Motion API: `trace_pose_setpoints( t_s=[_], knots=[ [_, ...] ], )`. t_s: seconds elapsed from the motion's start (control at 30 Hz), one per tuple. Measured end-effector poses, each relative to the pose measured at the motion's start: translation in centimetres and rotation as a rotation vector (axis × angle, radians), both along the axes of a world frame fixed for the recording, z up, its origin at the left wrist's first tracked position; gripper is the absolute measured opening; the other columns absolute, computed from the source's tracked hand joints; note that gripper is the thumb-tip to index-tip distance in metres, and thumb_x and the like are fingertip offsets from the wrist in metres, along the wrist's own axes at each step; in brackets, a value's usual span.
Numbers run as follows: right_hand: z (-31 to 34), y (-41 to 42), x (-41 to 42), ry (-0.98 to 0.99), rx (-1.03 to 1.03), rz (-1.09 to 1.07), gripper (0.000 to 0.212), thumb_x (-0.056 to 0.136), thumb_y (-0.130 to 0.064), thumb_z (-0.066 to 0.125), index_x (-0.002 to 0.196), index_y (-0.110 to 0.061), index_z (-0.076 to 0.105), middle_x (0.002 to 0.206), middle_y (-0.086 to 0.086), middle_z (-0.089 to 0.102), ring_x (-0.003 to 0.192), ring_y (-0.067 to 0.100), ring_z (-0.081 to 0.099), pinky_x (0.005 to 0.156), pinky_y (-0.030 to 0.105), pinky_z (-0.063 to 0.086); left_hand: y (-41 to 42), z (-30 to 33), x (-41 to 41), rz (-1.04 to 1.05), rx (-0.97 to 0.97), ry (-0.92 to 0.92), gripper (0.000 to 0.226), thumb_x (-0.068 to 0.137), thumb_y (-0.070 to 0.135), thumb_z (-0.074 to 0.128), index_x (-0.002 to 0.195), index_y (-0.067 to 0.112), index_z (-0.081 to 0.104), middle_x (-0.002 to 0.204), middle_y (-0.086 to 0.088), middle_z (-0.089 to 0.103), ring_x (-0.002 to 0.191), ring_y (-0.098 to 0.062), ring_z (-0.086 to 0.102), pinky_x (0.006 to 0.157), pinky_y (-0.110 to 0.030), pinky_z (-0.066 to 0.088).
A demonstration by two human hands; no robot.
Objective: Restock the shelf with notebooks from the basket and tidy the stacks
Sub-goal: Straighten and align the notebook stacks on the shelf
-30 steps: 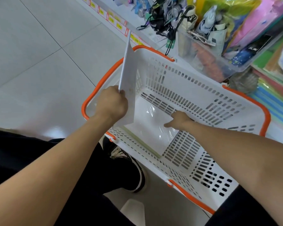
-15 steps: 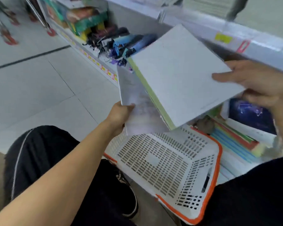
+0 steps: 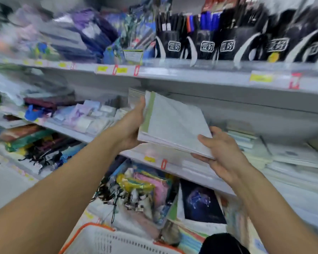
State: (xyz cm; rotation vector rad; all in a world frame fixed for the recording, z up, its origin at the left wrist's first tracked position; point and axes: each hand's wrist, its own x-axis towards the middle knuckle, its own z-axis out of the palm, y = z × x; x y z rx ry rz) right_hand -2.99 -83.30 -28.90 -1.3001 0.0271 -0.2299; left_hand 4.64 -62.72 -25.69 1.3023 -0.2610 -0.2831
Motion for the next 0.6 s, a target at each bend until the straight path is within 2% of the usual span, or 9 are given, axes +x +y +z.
trace_pose_setpoints(
  t_s=[0.07, 0.13, 0.17, 0.23, 0.27, 0.33, 0.5, 0.53, 0.6],
  knots=[
    [1.0, -1.1, 1.9, -0.021, 0.021, -0.118, 0.027, 0.097, 0.005, 0.052, 0.122, -0.004, 0.057, 0.115, 0.010, 0.067, 0.080, 0.020, 0.069, 0.049, 0.028, 0.057, -1.8, 1.1, 3.1, -0.017, 0.074, -0.044, 0.041, 0.098, 0.047, 0.046, 0.102, 0.015, 0.071, 0.111, -0.017, 0.065, 0.091, -0.029, 0.063, 0.077, -0.036, 0.047],
    [1.6, -2.1, 4.8, -0.006, 0.028, -0.224, 0.030, 0.096, 0.008, 0.051, 0.125, 0.001, 0.054, 0.117, 0.014, 0.064, 0.082, 0.024, 0.066, 0.047, 0.029, 0.057, -3.2, 1.2, 6.1, 0.023, 0.138, -0.091, 0.013, 0.095, 0.017, 0.058, 0.100, 0.006, 0.065, 0.105, -0.015, 0.065, 0.079, -0.021, 0.066, 0.064, -0.030, 0.053],
    [1.8, -2.5, 6.4, 0.018, 0.021, -0.256, 0.030, 0.096, 0.009, 0.052, 0.125, 0.001, 0.052, 0.118, 0.015, 0.062, 0.084, 0.026, 0.065, 0.049, 0.030, 0.058, -3.8, 0.9, 7.5, 0.077, 0.201, -0.117, 0.016, 0.091, 0.004, 0.061, 0.107, 0.002, 0.061, 0.107, -0.014, 0.063, 0.082, -0.020, 0.066, 0.065, -0.030, 0.056],
    [1.7, -3.3, 9.6, 0.099, 0.003, -0.290, 0.021, 0.096, 0.009, 0.053, 0.116, 0.003, 0.050, 0.118, 0.017, 0.059, 0.089, 0.030, 0.064, 0.059, 0.034, 0.060, -5.0, -0.1, 9.7, 0.128, 0.338, -0.168, 0.055, 0.086, -0.005, 0.066, 0.136, -0.002, 0.044, 0.125, -0.012, 0.055, 0.106, -0.027, 0.061, 0.088, -0.035, 0.056],
    [1.4, -3.6, 11.1, 0.149, -0.024, -0.292, 0.012, 0.095, 0.009, 0.053, 0.105, 0.002, 0.051, 0.115, 0.018, 0.057, 0.089, 0.030, 0.063, 0.063, 0.035, 0.059, -5.5, -0.9, 10.8, 0.131, 0.403, -0.188, 0.068, 0.084, -0.003, 0.070, 0.143, -0.001, 0.036, 0.132, -0.010, 0.052, 0.117, -0.029, 0.056, 0.099, -0.038, 0.050],
    [0.4, -4.4, 13.9, 0.241, -0.182, -0.278, 0.014, 0.095, 0.006, 0.056, 0.087, -0.004, 0.050, 0.107, 0.021, 0.056, 0.082, 0.027, 0.059, 0.057, 0.031, 0.058, -6.3, -2.7, 12.7, 0.136, 0.543, -0.238, 0.078, 0.079, 0.008, 0.079, 0.145, 0.002, 0.037, 0.140, -0.008, 0.049, 0.126, -0.028, 0.050, 0.108, -0.037, 0.041],
    [-1.1, -6.9, 18.4, 0.389, -0.805, -0.321, 0.025, 0.093, -0.022, 0.067, 0.086, -0.003, 0.053, 0.072, 0.011, 0.054, 0.056, 0.021, 0.049, 0.047, 0.022, 0.038, -7.1, -7.3, 16.6, 0.306, 0.693, -0.505, 0.054, 0.078, 0.021, 0.081, 0.126, 0.007, 0.061, 0.130, -0.008, 0.059, 0.115, -0.021, 0.056, 0.091, -0.021, 0.041],
    [-1.3, -7.3, 19.1, 0.398, -0.889, -0.333, 0.027, 0.092, -0.026, 0.068, 0.091, -0.002, 0.055, 0.077, 0.011, 0.057, 0.062, 0.024, 0.056, 0.053, 0.025, 0.043, -7.1, -8.1, 17.3, 0.371, 0.700, -0.578, 0.051, 0.078, 0.025, 0.081, 0.123, 0.009, 0.063, 0.125, -0.008, 0.061, 0.108, -0.020, 0.057, 0.088, -0.022, 0.042],
    [-2.1, -8.1, 20.6, 0.410, -0.963, -0.356, 0.037, 0.092, -0.030, 0.067, 0.110, 0.002, 0.061, 0.104, 0.014, 0.065, 0.094, 0.031, 0.064, 0.079, 0.032, 0.053, -7.4, -9.5, 19.2, 0.466, 0.760, -0.692, 0.055, 0.079, 0.038, 0.077, 0.125, 0.012, 0.060, 0.119, -0.008, 0.062, 0.106, -0.024, 0.054, 0.089, -0.031, 0.046]
  ],
)
